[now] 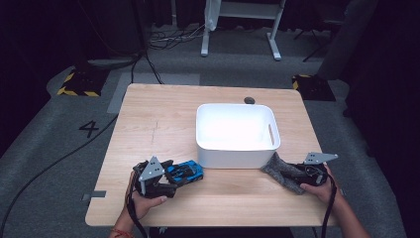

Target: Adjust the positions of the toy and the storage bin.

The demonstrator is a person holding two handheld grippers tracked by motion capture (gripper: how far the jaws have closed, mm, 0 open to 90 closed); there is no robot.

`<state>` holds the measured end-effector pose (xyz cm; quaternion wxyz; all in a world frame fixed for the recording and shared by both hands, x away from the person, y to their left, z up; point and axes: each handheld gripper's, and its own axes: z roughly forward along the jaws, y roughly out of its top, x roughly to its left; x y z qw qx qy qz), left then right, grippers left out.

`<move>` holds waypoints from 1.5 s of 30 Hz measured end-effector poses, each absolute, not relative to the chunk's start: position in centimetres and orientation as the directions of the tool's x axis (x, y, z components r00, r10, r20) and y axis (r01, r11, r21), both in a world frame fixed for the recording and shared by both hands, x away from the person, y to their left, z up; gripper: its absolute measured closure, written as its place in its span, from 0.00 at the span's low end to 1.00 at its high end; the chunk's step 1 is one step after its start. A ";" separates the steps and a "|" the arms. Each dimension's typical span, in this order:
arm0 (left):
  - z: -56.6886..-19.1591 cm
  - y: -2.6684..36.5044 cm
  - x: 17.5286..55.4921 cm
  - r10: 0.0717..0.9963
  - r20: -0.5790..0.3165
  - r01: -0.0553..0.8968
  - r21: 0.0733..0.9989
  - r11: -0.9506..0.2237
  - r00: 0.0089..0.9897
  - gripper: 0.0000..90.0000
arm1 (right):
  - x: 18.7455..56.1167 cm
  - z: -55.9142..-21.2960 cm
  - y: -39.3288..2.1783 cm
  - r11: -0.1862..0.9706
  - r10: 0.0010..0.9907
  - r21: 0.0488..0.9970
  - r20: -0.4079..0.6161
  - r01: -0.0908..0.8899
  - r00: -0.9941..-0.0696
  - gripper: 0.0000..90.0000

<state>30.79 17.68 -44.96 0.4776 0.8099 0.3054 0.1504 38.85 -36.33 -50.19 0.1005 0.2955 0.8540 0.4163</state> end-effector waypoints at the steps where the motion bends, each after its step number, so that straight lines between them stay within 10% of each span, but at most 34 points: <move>1: -44.8 17.8 30.7 0.641 -0.039 0.346 0.866 -0.360 0.767 0.27 | 38.8 -50.2 -36.3 0.479 0.589 0.771 0.073 0.420 -0.805 0.65; 45: -39.5 18.8 32.7 0.691 0.015 0.305 0.890 -0.338 0.723 0.27 | 38.8 -50.2 -36.3 0.478 0.590 0.771 0.073 0.421 -0.804 0.64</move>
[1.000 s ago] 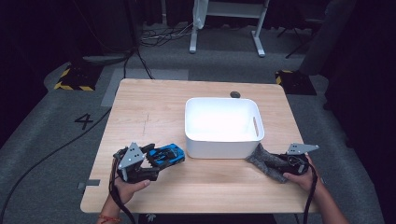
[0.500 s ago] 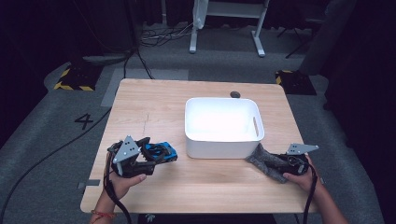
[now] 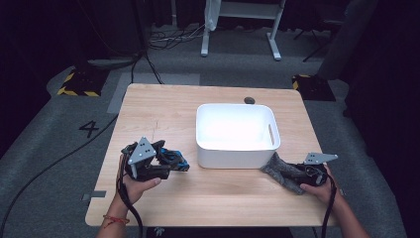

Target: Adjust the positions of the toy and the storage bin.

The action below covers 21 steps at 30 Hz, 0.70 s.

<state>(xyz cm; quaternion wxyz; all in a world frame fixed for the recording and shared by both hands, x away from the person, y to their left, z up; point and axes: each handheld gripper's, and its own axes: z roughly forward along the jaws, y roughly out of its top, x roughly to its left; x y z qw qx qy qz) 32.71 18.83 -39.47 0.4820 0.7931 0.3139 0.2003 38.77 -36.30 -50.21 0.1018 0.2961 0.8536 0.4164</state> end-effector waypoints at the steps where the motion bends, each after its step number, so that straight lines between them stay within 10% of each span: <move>1: -39.4 18.7 32.8 0.690 0.017 0.304 0.890 -0.341 0.724 0.27 | 38.8 -50.2 -36.3 0.478 0.590 0.771 0.073 0.420 -0.804 0.64; 21: -35.6 17.9 35.6 0.686 0.041 0.298 0.881 -0.368 0.726 0.27 | 38.8 -50.2 -36.3 0.477 0.592 0.771 0.073 0.422 -0.803 0.64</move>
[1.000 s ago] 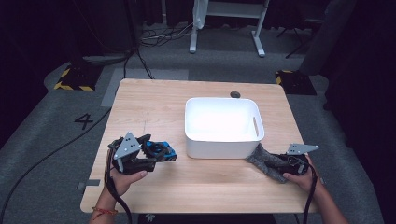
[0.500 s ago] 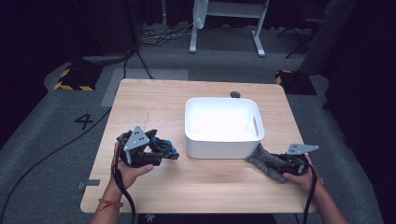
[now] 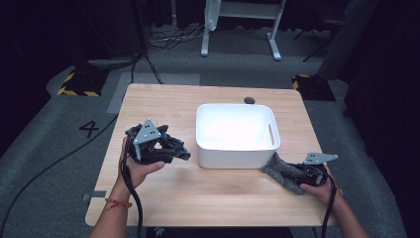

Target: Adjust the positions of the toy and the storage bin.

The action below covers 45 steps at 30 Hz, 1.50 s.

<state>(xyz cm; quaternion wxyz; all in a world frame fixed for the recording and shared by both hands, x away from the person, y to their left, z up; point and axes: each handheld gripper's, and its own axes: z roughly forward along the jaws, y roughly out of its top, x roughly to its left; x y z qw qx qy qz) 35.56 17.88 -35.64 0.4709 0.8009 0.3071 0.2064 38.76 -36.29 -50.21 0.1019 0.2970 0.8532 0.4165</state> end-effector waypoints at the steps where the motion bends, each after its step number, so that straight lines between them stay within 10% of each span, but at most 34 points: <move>1: -35.3 17.8 35.7 0.686 0.046 0.292 0.883 -0.368 0.726 0.27 | 38.8 -50.2 -36.3 0.478 0.593 0.770 0.072 0.422 -0.802 0.64; 45: -25.5 14.2 38.4 0.646 0.122 0.149 0.925 -0.348 0.754 0.27 | 38.8 -50.2 -36.3 0.476 0.591 0.771 0.075 0.422 -0.803 0.64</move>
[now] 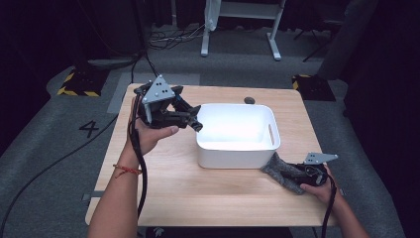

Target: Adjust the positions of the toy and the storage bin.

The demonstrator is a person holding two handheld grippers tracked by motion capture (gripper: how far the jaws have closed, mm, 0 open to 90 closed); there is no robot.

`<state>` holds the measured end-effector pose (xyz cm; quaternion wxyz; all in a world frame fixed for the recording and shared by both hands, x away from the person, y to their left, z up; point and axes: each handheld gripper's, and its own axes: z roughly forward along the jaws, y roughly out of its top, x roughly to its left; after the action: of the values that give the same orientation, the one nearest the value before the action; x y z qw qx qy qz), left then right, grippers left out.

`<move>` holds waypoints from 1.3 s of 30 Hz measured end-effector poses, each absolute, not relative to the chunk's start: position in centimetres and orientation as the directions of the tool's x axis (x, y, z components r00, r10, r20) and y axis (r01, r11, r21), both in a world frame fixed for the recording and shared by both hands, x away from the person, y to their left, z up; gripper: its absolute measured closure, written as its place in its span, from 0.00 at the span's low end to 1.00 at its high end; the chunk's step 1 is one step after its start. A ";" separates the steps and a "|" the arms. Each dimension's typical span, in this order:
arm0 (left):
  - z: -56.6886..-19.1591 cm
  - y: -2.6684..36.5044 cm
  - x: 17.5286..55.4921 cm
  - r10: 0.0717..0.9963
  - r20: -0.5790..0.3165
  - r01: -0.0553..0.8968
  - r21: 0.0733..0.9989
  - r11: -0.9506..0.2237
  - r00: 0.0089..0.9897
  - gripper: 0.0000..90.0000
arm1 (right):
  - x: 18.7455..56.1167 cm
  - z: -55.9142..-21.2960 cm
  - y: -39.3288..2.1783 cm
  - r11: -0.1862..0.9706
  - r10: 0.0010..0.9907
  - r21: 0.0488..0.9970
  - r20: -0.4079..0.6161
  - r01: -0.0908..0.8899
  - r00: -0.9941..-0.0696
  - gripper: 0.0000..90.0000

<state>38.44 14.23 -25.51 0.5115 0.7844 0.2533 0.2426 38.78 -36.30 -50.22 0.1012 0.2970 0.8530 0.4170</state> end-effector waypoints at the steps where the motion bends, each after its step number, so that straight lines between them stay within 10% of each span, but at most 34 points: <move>1: -25.4 14.0 38.5 0.642 0.122 0.147 0.926 -0.349 0.757 0.27 | 38.8 -50.2 -36.3 0.476 0.591 0.771 0.075 0.422 -0.803 0.64; 39: -28.7 3.5 41.9 0.427 0.088 0.120 0.892 -0.435 0.900 0.27 | 38.8 -50.2 -36.3 0.477 0.589 0.772 0.074 0.421 -0.804 0.64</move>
<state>41.91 3.54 -28.70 0.5055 0.8333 0.1641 0.1522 38.79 -36.32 -50.22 0.1011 0.2959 0.8534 0.4171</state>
